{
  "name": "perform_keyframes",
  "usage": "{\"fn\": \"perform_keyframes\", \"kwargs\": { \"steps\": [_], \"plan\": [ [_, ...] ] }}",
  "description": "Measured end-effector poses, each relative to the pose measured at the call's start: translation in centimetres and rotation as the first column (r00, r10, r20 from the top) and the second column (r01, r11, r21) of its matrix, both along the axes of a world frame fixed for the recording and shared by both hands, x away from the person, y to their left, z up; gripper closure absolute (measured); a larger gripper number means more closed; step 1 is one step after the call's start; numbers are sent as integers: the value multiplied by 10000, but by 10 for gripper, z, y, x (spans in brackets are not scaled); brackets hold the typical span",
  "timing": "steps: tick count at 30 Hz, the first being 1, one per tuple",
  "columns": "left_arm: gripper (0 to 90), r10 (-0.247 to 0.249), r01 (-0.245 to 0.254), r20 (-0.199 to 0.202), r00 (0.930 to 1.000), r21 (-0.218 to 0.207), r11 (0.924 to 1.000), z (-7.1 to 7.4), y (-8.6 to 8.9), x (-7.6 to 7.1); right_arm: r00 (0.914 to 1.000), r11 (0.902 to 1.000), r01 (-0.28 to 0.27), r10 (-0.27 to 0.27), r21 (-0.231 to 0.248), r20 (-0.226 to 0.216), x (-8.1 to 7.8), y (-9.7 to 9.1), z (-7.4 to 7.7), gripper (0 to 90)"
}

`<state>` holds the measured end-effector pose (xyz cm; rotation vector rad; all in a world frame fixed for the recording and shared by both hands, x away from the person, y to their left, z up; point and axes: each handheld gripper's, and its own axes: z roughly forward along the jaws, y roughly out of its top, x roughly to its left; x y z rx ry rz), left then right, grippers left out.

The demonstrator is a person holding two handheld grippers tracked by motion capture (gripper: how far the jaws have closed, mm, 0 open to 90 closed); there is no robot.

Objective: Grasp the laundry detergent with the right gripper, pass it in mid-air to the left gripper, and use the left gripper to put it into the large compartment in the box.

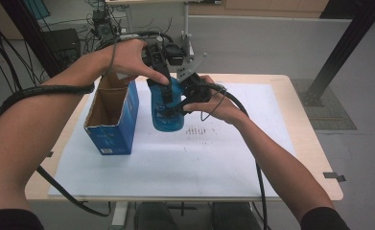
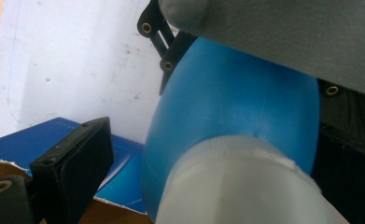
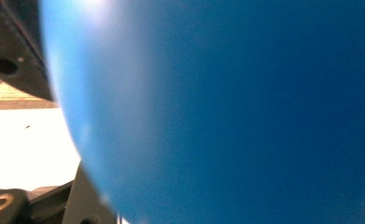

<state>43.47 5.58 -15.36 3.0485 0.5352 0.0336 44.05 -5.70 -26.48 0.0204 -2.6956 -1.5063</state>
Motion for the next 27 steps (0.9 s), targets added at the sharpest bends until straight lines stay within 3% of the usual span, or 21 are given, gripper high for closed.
{"fn": "perform_keyframes", "kwargs": {
  "steps": [18,27],
  "plan": [
    [77,-208,207,58,9998,73,9998,1,-2,0,9999,9999,-137,137,101,85,0,-1,1,434],
    [247,-305,304,-11,9995,-125,9995,0,-3,-1,9999,10000,-67,67,-5,93,-1,-2,1,434]
  ]
}}
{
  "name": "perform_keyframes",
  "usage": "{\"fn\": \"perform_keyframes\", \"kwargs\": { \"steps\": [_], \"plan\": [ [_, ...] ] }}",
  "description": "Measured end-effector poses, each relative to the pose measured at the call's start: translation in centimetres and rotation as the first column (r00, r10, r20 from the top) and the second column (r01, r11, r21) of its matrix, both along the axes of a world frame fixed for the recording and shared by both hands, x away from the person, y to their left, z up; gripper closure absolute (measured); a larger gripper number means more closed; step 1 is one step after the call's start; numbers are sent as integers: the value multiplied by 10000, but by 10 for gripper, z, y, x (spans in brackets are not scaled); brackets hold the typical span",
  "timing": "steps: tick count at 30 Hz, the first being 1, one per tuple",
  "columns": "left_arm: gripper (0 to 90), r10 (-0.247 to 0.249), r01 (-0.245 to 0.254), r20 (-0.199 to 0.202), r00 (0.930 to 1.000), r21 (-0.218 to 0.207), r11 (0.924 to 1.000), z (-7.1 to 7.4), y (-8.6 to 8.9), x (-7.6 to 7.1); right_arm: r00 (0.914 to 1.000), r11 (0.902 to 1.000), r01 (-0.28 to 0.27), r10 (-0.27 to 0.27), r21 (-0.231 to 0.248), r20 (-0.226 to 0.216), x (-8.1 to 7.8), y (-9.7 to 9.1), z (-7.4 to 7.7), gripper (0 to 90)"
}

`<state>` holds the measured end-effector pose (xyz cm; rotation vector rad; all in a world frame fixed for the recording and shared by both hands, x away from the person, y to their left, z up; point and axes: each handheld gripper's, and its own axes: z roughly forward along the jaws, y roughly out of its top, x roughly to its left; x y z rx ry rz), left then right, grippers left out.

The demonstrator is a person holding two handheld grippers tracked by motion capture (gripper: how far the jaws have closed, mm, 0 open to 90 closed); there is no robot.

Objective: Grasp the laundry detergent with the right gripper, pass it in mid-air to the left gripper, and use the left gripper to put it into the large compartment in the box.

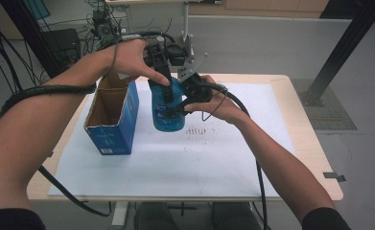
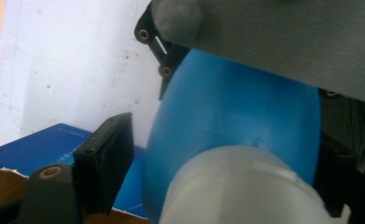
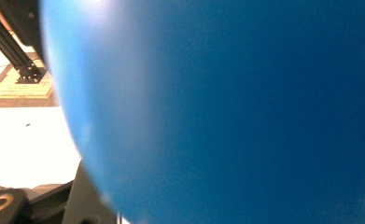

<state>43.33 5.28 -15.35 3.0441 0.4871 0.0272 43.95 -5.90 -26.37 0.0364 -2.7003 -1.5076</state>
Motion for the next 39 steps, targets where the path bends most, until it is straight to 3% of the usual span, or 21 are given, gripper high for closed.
{"fn": "perform_keyframes", "kwargs": {
  "steps": [7,39],
  "plan": [
    [330,-219,218,-163,9996,-85,9997,1,0,0,10000,10000,77,-77,-12,10,0,-1,0,434],
    [352,-365,370,-289,9989,150,9992,-1,-2,-2,9997,9997,-218,217,55,82,0,0,-2,433]
  ]
}}
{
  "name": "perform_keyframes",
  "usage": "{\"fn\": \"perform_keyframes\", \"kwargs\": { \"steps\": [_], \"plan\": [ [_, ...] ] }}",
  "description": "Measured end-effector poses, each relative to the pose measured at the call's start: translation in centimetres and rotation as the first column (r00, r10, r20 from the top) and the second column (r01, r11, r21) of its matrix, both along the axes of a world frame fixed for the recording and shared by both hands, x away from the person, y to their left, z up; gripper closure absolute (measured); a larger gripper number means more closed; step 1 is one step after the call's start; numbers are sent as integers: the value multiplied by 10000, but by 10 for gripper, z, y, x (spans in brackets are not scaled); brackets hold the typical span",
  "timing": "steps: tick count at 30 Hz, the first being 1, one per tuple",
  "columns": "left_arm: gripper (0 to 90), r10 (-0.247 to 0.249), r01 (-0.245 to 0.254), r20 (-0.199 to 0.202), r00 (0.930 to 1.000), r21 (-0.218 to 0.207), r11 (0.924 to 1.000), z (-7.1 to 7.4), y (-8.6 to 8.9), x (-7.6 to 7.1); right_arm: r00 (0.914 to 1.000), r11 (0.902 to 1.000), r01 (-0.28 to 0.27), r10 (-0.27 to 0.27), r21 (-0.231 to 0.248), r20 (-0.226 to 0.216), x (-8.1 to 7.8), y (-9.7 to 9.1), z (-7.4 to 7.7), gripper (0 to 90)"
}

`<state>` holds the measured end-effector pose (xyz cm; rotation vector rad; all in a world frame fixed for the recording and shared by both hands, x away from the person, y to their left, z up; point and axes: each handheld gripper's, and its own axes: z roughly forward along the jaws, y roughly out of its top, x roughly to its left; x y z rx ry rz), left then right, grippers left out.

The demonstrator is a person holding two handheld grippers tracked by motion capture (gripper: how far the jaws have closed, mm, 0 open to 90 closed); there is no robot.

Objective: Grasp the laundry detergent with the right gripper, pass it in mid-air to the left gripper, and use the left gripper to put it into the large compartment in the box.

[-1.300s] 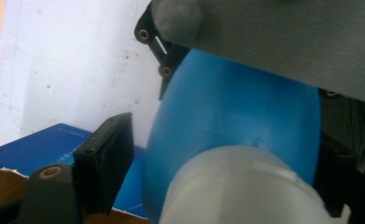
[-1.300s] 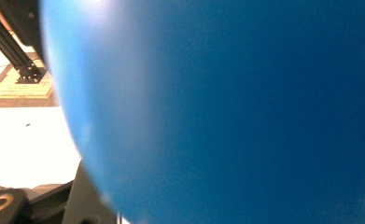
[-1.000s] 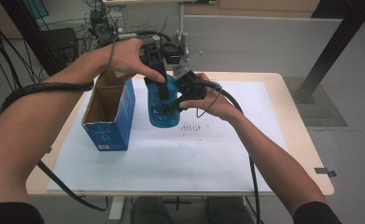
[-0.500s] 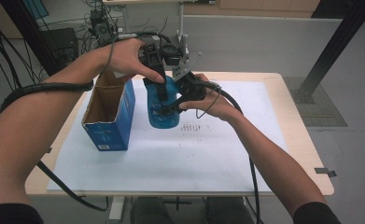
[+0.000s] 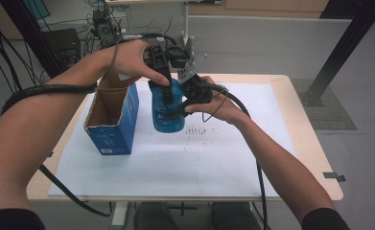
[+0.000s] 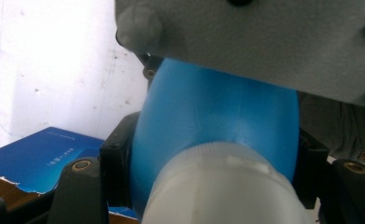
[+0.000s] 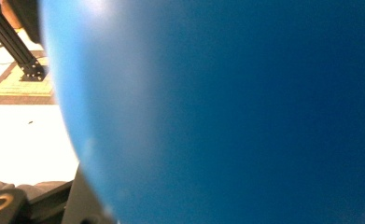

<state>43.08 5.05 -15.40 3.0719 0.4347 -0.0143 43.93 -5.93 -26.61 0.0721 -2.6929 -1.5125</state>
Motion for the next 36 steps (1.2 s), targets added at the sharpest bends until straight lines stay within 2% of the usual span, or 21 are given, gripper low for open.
{"fn": "perform_keyframes", "kwargs": {
  "steps": [9,18,36],
  "plan": [
    [355,49,-47,-164,9999,103,9999,-3,0,-1,9998,9999,-134,133,-90,-115,-1,1,-3,430],
    [356,44,-44,-73,10000,103,9999,-3,0,-1,9998,9999,-152,151,-65,-107,0,1,-3,428],
    [359,4,0,-172,9999,235,9997,-4,-3,-1,9998,9998,-174,174,-101,-49,-2,0,-4,425]
  ]
}}
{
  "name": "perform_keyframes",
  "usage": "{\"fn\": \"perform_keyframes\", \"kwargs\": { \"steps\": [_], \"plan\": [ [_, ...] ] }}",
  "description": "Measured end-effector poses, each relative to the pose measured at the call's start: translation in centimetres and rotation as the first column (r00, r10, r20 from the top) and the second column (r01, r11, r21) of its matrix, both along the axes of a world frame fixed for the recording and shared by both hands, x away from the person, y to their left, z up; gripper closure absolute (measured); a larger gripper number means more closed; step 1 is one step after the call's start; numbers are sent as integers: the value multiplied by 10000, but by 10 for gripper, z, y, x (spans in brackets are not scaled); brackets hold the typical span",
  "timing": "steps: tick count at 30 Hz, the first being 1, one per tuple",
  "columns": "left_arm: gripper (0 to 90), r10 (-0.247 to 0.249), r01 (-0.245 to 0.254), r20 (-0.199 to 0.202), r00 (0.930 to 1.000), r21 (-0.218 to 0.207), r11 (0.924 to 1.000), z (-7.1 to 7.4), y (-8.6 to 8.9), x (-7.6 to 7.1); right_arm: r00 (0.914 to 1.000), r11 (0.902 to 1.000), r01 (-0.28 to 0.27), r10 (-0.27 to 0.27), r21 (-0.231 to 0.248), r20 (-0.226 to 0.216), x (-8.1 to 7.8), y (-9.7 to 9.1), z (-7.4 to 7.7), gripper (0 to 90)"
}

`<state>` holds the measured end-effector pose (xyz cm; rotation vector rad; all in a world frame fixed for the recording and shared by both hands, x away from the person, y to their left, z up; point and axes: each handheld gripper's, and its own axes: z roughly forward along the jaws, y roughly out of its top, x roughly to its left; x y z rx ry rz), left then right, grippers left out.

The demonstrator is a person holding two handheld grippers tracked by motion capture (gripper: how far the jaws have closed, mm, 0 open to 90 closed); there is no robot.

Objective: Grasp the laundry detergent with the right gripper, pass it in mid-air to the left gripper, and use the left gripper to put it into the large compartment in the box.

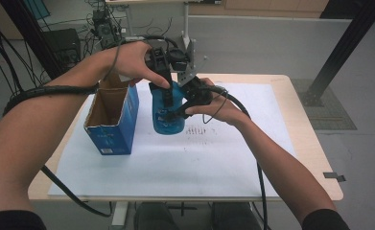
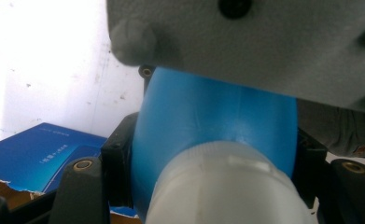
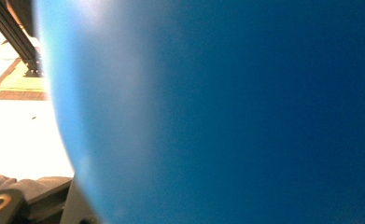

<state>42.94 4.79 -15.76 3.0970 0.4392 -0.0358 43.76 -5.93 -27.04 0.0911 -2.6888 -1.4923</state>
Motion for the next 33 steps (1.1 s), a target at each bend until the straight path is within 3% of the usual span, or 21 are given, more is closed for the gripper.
{"fn": "perform_keyframes", "kwargs": {
  "steps": [33],
  "plan": [
    [360,151,-150,46,9999,-54,9999,2,1,-1,9999,9991,106,-105,410,-11,-1,-2,-2,407]
  ]
}}
